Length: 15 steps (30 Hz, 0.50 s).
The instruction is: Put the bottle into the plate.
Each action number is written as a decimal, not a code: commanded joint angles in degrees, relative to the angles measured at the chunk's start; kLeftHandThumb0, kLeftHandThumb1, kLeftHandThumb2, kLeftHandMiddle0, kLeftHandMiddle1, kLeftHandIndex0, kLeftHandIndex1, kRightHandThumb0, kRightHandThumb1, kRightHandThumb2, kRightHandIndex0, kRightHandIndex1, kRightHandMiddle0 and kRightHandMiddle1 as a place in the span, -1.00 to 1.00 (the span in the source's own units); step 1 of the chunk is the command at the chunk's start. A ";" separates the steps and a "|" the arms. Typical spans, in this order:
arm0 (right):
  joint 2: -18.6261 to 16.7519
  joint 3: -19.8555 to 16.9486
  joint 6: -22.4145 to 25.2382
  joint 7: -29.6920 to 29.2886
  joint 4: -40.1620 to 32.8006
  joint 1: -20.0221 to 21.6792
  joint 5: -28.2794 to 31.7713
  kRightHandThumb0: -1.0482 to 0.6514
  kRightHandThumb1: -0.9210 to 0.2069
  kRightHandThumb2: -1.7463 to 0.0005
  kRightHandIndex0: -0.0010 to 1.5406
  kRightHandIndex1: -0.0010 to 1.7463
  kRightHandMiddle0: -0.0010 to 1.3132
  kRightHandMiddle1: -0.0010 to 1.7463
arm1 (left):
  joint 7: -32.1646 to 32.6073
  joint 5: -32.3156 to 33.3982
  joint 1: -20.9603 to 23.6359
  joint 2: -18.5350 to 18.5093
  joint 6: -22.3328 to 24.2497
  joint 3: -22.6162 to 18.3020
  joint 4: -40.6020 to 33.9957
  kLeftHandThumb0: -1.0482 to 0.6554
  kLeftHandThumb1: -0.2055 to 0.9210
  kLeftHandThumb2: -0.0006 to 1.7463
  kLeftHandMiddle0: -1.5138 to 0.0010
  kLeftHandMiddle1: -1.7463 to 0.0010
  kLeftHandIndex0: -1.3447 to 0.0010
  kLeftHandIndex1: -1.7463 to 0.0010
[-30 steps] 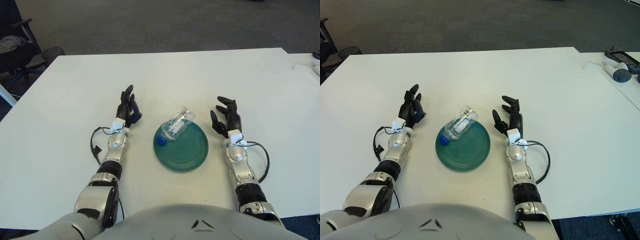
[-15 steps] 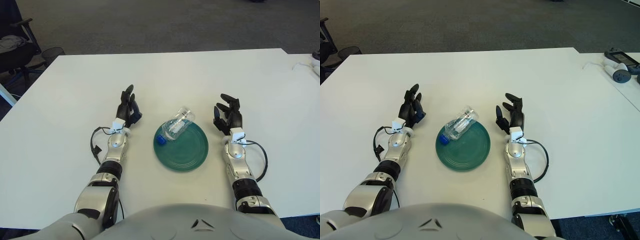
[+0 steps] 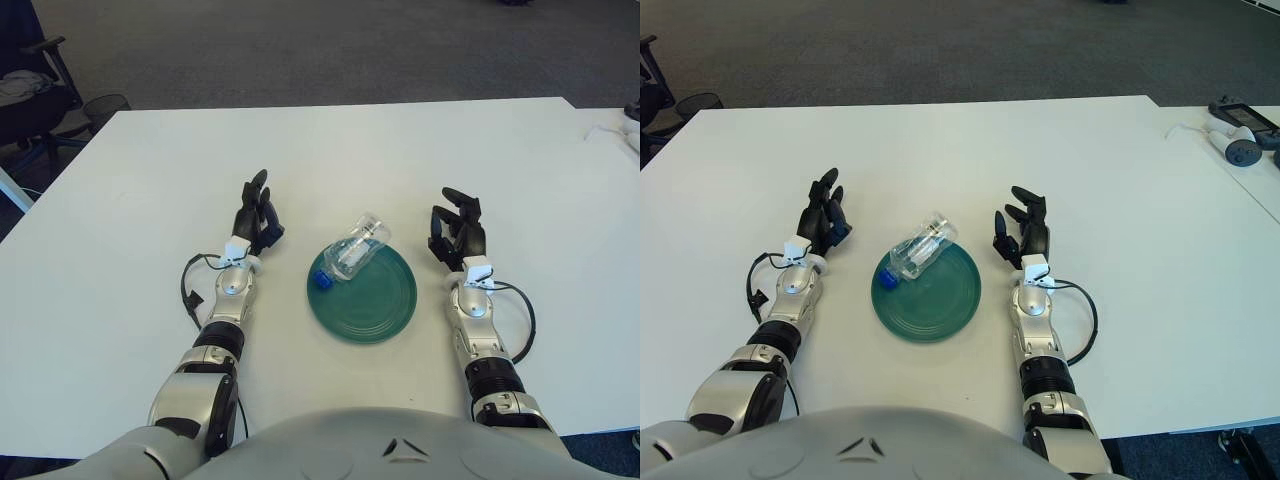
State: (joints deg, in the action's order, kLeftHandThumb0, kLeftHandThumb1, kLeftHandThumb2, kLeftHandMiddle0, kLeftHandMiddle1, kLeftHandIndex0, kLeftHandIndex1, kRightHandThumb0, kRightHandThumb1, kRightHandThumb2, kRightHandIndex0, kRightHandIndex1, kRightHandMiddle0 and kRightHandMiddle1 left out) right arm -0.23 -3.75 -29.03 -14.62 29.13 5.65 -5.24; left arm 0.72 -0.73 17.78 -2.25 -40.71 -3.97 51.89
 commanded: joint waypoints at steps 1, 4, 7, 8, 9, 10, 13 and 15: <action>-1.60 -0.08 2.22 0.91 4.61 -5.16 1.21 -0.39 -0.85 0.17 -0.66 -0.07 -1.00 0.06 | 0.08 -0.99 -6.83 0.74 -0.17 0.66 3.17 -0.74 1.00 0.19 0.65 0.95 1.00 0.41; -2.05 -0.68 2.41 3.26 4.45 -5.32 3.74 -0.37 -0.81 0.12 -0.63 -0.05 -1.00 0.09 | -0.18 -0.82 -6.84 0.70 0.27 0.70 3.02 -0.74 1.00 0.19 0.65 0.95 1.00 0.41; -2.44 -1.28 2.28 5.85 4.40 -5.43 6.27 -0.37 -0.79 0.10 -0.62 -0.03 -1.00 0.11 | -0.06 -0.68 -6.80 0.72 0.58 0.65 2.98 -0.74 1.00 0.19 0.65 0.95 1.00 0.42; -2.58 -1.51 2.22 6.71 4.39 -5.46 7.05 -0.37 -0.78 0.09 -0.62 -0.02 -1.00 0.11 | 0.01 -0.65 -6.78 0.74 0.66 0.63 2.97 -0.74 1.00 0.19 0.65 0.95 1.00 0.42; -2.69 -1.70 2.19 7.58 4.37 -5.48 7.82 -0.37 -0.78 0.09 -0.62 -0.02 -1.00 0.12 | 0.07 -0.63 -6.78 0.76 0.71 0.60 2.97 -0.74 1.00 0.19 0.65 0.95 1.00 0.42; -2.75 -1.85 2.17 8.10 4.38 -5.48 8.22 -0.38 -0.78 0.09 -0.62 -0.02 -1.00 0.12 | 0.10 -0.61 -6.77 0.77 0.73 0.58 2.96 -0.74 1.00 0.19 0.65 0.95 1.00 0.42; -2.87 -2.20 2.24 9.80 4.17 -5.56 9.55 -0.39 -0.78 0.09 -0.63 -0.01 -1.00 0.14 | 0.03 -0.44 -6.76 0.81 0.79 0.48 2.97 -0.74 1.00 0.20 0.66 0.95 1.00 0.42; -2.95 -2.40 2.33 10.37 3.97 -5.63 9.90 -0.40 -0.78 0.09 -0.64 -0.01 -1.00 0.15 | -0.02 -0.36 -6.75 0.82 0.78 0.42 3.00 -0.75 1.00 0.20 0.66 0.95 1.00 0.42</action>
State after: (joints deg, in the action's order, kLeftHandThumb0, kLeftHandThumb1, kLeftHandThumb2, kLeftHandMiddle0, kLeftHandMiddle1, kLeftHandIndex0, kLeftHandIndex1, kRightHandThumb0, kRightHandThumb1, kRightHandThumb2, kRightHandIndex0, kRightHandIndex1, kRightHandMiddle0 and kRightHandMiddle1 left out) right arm -1.12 -6.00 -29.52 -5.33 29.11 5.33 2.87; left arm 0.70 -0.69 17.64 -2.27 -40.45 -3.77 51.66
